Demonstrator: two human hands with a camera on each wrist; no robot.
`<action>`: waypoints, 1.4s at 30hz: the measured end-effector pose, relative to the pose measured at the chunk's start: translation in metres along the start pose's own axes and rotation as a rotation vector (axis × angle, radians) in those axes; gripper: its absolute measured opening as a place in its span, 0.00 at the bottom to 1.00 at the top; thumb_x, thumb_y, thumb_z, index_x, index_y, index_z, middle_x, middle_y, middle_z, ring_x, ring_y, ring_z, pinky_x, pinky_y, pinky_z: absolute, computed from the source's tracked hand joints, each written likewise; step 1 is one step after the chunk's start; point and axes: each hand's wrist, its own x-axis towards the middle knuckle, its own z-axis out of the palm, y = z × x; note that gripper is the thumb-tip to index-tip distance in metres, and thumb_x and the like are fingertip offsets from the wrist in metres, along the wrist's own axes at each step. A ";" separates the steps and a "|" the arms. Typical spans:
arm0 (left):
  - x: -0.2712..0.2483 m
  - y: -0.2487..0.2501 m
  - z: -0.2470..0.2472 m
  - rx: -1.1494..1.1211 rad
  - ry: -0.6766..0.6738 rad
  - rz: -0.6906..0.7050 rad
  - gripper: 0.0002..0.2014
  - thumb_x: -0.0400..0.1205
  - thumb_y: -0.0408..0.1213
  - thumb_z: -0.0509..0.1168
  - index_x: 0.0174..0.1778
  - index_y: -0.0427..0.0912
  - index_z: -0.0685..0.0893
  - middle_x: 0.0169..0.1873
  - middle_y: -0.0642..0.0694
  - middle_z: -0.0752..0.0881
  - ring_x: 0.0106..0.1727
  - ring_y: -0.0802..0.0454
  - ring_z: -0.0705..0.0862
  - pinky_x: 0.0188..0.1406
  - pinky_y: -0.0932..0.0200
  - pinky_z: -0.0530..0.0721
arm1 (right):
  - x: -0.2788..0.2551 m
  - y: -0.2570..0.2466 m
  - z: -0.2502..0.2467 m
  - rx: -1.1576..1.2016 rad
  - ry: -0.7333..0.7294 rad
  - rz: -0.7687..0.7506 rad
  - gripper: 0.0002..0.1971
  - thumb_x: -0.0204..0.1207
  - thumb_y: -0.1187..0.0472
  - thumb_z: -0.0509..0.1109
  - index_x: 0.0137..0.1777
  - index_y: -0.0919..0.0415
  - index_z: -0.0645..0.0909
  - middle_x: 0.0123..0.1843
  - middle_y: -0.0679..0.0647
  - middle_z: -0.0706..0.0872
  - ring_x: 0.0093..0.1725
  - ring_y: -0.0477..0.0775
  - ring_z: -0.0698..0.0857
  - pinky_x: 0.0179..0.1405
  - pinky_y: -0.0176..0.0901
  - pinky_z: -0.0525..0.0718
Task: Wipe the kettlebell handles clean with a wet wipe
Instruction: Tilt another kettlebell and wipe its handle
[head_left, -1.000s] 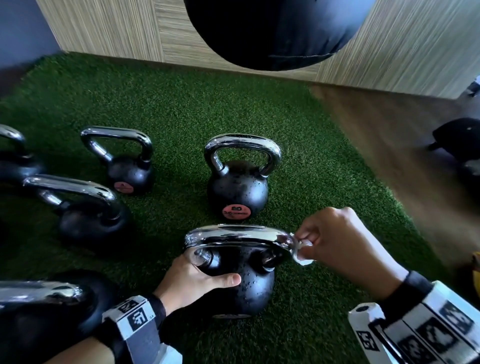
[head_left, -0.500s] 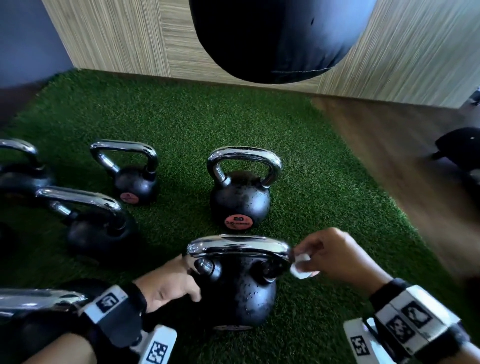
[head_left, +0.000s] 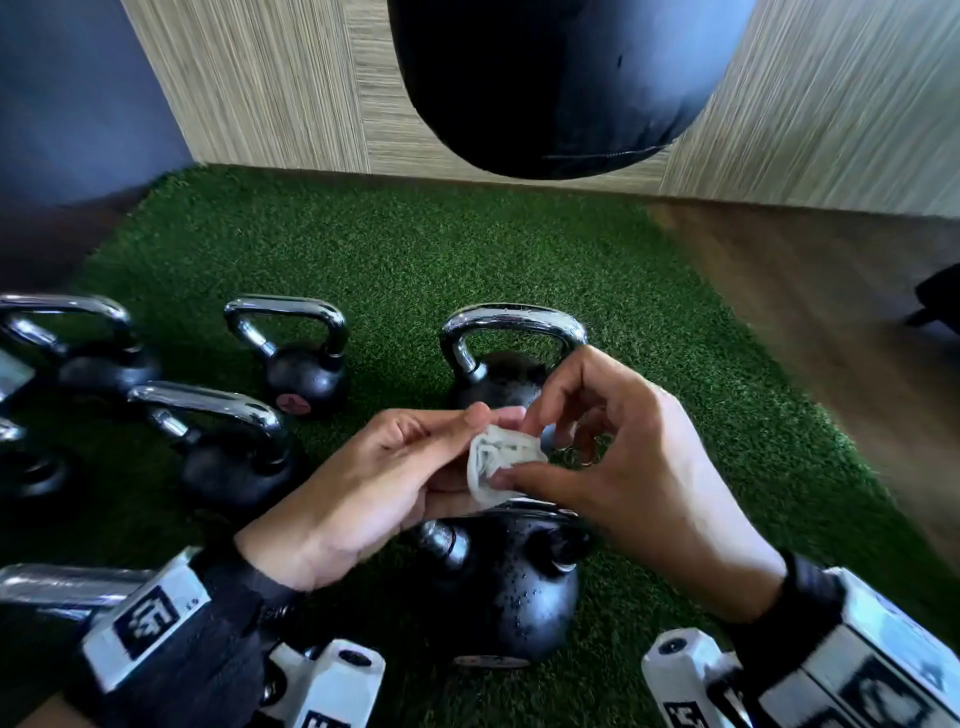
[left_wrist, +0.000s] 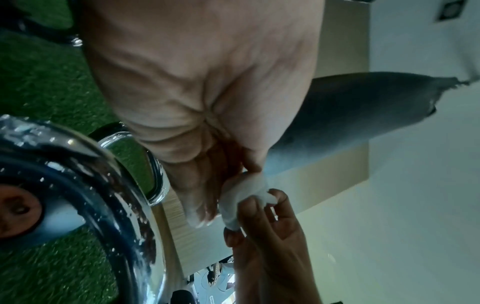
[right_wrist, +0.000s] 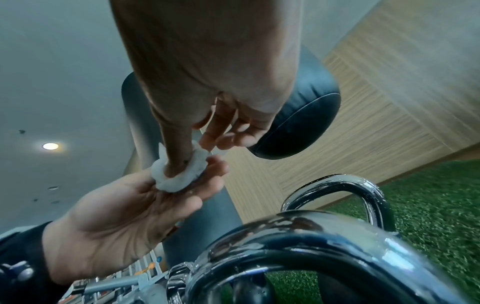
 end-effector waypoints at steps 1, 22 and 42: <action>-0.001 -0.001 0.001 -0.032 -0.001 -0.010 0.21 0.83 0.44 0.63 0.67 0.39 0.89 0.62 0.37 0.91 0.57 0.49 0.93 0.55 0.58 0.92 | 0.001 0.001 0.002 -0.011 0.019 -0.015 0.23 0.56 0.53 0.91 0.39 0.51 0.77 0.37 0.47 0.87 0.33 0.47 0.83 0.29 0.34 0.80; -0.002 -0.062 0.017 1.142 0.276 0.735 0.15 0.84 0.42 0.70 0.65 0.46 0.92 0.62 0.55 0.92 0.62 0.63 0.89 0.68 0.60 0.85 | -0.079 0.173 0.047 -0.054 -0.248 0.477 0.42 0.52 0.23 0.79 0.66 0.43 0.86 0.54 0.39 0.93 0.55 0.32 0.88 0.60 0.37 0.86; -0.020 -0.109 -0.031 0.222 0.654 0.315 0.13 0.84 0.40 0.68 0.61 0.46 0.92 0.55 0.52 0.94 0.58 0.59 0.92 0.63 0.62 0.88 | -0.079 0.168 0.046 -0.022 -0.200 0.470 0.33 0.55 0.29 0.84 0.59 0.41 0.89 0.49 0.34 0.92 0.50 0.27 0.87 0.43 0.17 0.77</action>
